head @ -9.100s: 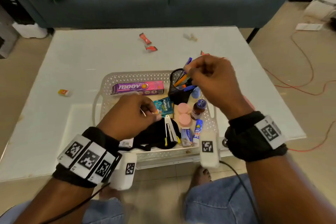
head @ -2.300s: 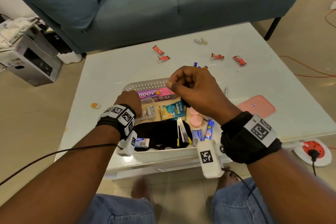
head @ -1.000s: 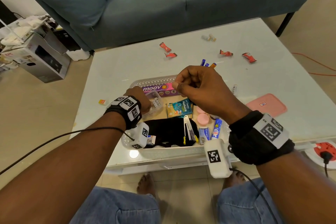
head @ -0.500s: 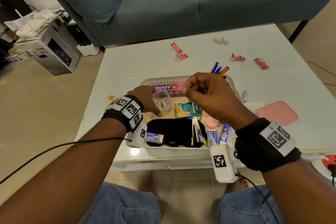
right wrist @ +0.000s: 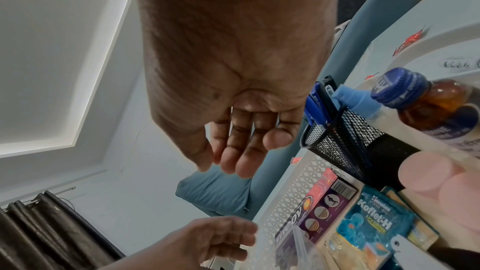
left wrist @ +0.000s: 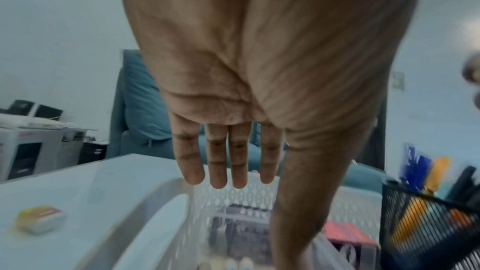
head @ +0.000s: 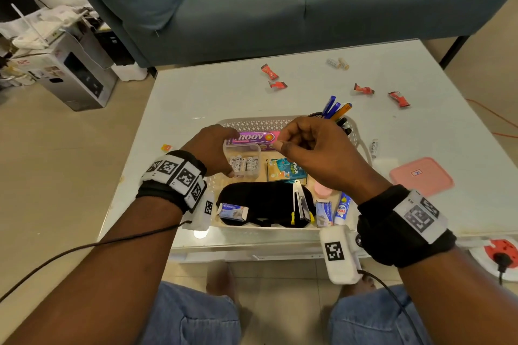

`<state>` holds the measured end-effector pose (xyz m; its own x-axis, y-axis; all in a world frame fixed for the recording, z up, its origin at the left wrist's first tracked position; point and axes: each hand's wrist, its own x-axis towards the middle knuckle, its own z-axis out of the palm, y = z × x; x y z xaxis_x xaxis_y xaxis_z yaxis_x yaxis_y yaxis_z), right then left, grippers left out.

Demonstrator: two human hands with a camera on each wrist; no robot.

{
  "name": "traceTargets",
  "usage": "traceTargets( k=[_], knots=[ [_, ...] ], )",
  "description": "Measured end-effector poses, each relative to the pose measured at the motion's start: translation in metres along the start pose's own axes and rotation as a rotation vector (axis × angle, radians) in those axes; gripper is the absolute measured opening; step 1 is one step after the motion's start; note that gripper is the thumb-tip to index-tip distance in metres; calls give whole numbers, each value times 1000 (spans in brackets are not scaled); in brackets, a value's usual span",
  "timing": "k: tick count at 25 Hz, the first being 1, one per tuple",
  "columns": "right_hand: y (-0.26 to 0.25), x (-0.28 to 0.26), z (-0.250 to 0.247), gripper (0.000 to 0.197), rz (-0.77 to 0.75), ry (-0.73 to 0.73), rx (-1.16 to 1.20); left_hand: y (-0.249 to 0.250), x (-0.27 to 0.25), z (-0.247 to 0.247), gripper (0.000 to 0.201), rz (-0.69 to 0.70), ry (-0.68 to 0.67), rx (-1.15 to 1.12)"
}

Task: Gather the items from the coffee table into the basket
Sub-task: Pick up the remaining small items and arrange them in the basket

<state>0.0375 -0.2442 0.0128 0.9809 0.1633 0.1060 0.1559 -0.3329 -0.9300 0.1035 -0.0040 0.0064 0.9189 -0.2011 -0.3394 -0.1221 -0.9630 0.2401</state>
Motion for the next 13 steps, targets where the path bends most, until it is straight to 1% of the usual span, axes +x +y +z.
traceTargets(
  k=[2,4,6,8,9,10,11,12,13],
  knots=[
    [1,-1,2,6,9,-18,-19,-9,-20,-3,73,8,163,-152],
    [1,-1,-1,4,13,-27,-52,-20,-42,6,58,19,290,-276],
    [0,2,-14,3,28,11,-78,-21,-57,20,46,71,362,-359],
    [-3,6,-36,4,31,123,-87,-11,-62,32,34,165,387,-377],
    [-6,7,-49,5,31,201,-75,-2,-63,36,29,211,363,-390],
    [-7,9,-63,7,34,284,-60,9,-66,38,26,241,299,-422],
    [-8,12,-78,10,43,359,-72,19,-67,39,24,266,188,-468],
    [-6,17,-92,10,65,410,-110,26,-70,41,25,297,49,-499],
    [3,23,-106,9,111,433,-172,31,-71,42,27,334,-95,-490]
  ],
)
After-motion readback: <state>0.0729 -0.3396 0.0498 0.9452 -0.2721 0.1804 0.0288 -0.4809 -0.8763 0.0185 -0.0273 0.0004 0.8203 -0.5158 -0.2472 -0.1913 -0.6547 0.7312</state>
